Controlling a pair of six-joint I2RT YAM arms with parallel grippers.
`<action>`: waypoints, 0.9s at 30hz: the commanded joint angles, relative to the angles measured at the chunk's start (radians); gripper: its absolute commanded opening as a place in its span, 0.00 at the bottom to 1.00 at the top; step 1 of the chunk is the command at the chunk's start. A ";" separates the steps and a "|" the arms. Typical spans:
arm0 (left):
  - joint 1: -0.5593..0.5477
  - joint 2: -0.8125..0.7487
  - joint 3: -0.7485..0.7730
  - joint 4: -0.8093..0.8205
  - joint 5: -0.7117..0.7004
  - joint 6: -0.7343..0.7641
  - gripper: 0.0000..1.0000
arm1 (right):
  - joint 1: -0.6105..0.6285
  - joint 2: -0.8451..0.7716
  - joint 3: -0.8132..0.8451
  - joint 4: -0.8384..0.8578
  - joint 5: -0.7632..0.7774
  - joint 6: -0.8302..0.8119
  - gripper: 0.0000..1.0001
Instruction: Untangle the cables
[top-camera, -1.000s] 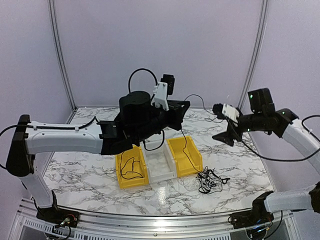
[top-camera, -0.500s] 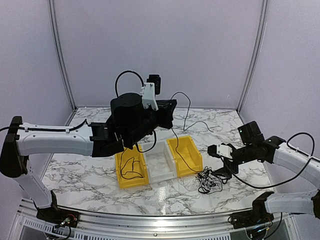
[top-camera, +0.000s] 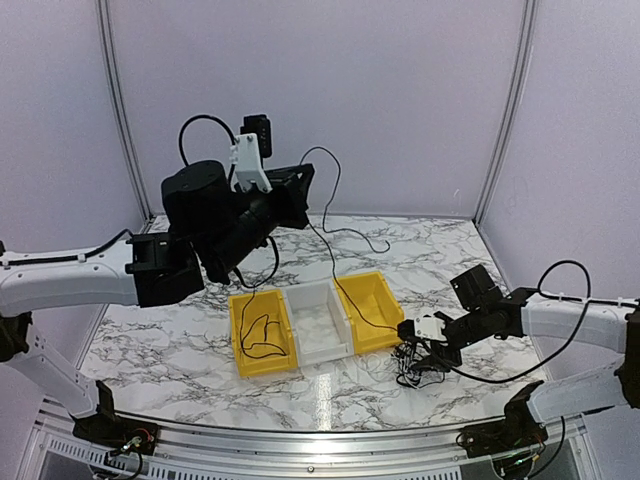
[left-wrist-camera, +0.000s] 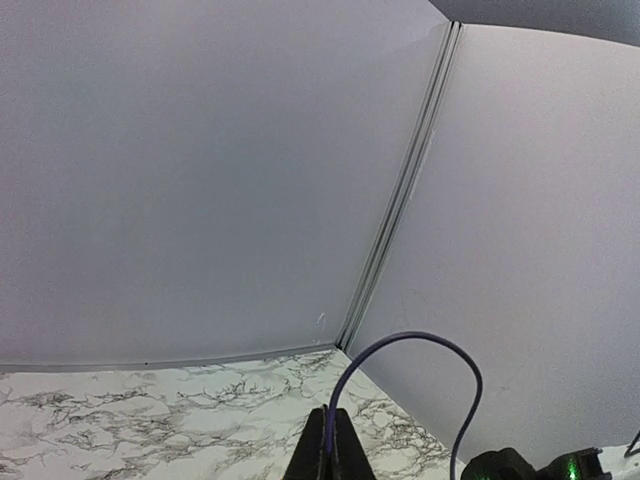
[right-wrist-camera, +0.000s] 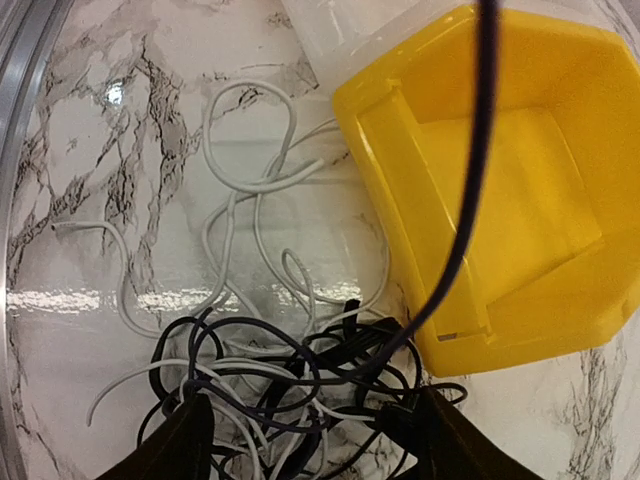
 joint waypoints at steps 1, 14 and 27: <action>0.001 -0.086 0.017 -0.037 -0.032 0.054 0.00 | 0.013 0.071 -0.013 0.085 0.016 -0.004 0.60; -0.044 -0.193 0.244 -0.149 -0.074 0.297 0.00 | 0.011 0.184 -0.028 0.080 0.058 -0.015 0.36; -0.150 -0.183 0.566 -0.191 -0.146 0.605 0.00 | 0.009 0.209 -0.024 0.089 0.097 0.011 0.39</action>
